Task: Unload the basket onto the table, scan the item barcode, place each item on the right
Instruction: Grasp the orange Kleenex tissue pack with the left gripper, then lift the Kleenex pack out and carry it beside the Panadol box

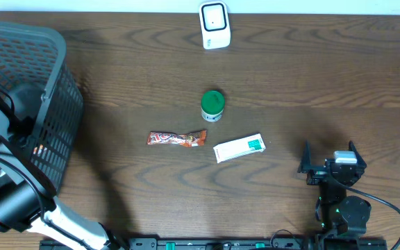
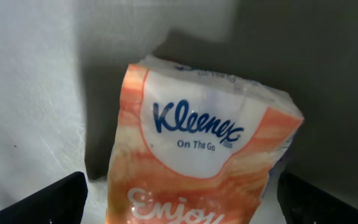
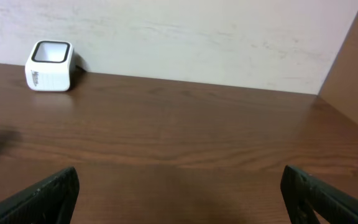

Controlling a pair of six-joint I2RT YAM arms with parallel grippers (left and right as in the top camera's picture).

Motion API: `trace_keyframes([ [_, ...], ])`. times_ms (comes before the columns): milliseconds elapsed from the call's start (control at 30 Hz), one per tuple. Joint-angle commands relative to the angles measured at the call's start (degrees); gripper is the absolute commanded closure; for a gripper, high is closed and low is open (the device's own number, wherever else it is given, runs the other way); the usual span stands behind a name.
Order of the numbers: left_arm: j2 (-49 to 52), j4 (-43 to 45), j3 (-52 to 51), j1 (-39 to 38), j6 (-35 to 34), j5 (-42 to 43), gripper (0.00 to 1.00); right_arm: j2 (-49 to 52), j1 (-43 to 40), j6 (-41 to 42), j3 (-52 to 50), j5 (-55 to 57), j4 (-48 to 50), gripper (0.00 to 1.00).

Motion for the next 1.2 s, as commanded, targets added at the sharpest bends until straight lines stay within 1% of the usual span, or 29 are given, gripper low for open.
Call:
trace_keyframes([
  [0, 0.37, 0.04, -0.15, 0.20, 1.90, -0.72, 0.05, -0.04, 0.44, -0.76, -0.07, 0.48, -0.13, 0.01],
  [33, 0.37, 0.04, -0.15, 0.20, 1.90, -0.70, 0.06, -0.04, 0.44, -0.76, -0.07, 0.48, -0.13, 0.01],
  [100, 0.37, 0.26, -0.15, 0.20, 2.82, -0.72, 0.22, -0.04, 0.44, -0.76, -0.07, 0.50, -0.13, 0.01],
  [133, 0.37, 0.48, -0.15, 0.20, 3.41, -0.72, 0.27, -0.04, 0.44, -0.76, -0.07, 0.48, -0.13, 0.01],
  [167, 0.37, 0.70, -0.15, 0.20, 3.82, -0.70, 0.30, -0.04, 0.44, -0.76, -0.07, 0.48, -0.13, 0.01],
  [233, 0.37, 1.31, -0.13, 0.24, 4.33, -0.76, 0.43, -0.04, 0.44, -0.76, -0.07, 0.48, -0.13, 0.01],
  [267, 0.37, 1.57, -0.13, 0.33, 4.72, -0.90, 0.45, -0.04, 0.44, -0.76, -0.07, 0.48, -0.13, 0.01],
  [400, 0.31, 1.20, 1.31, 1.31, 5.49, -0.92, 0.46, -0.04, 0.44, -0.76, -0.07, 0.50, -0.13, 0.01],
  [467, -0.04, -0.79, 3.80, 2.10, 5.46, -0.92, 0.49, -0.04, 0.44, -0.76, -0.07, 0.50, -0.13, 0.01],
  [600, -2.16, -7.54, 12.57, 3.58, 5.20, -0.87, 0.57, -0.04, 0.44, -0.76, -0.07, 0.50, -0.13, 0.01],
  [633, -3.80, -11.10, 17.62, 4.07, 3.78, -0.85, 0.57, -0.04, 0.44, -0.76, -0.07, 0.48, -0.13, 0.01],
  [700, -5.77, -14.38, 22.49, 4.46, 1.22, 1.01, 0.57, -0.04, 0.44, -0.76, -0.07, 0.50, -0.13, 0.01],
  [800, -9.99, -17.25, 28.50, 4.63, 0.46, 11.32, 0.57, -0.04, 0.44, -0.79, -0.07, 0.48, -0.13, 0.01],
  [867, -13.57, -17.14, 30.62, 4.55, 0.44, 21.29, 0.57, -0.04, 0.44, -0.76, -0.07, 0.50, -0.13, 0.01],
  [967, -20.85, -14.53, 31.41, 3.48, 0.50, 40.79, 0.57, -0.04, 0.44, -0.76, -0.07, 0.48, -0.13, 0.01],
  [1033, -24.52, -14.97, 31.39, 1.42, 0.76, 45.75, 0.57, -0.04, 0.44, -0.79, -0.07, 0.48, -0.13, 0.01],
  [1067, -25.83, -15.69, 31.39, 0.11, 1.64, 46.16, 0.57, -0.04, 0.44, -0.76, -0.07, 0.48, -0.13, 0.01],
  [1167, -29.51, -20.22, 31.39, -7.17, 9.18, 46.05, 0.57, -0.04, 0.44, -0.76, -0.07, 0.48, -0.13, 0.01],
])
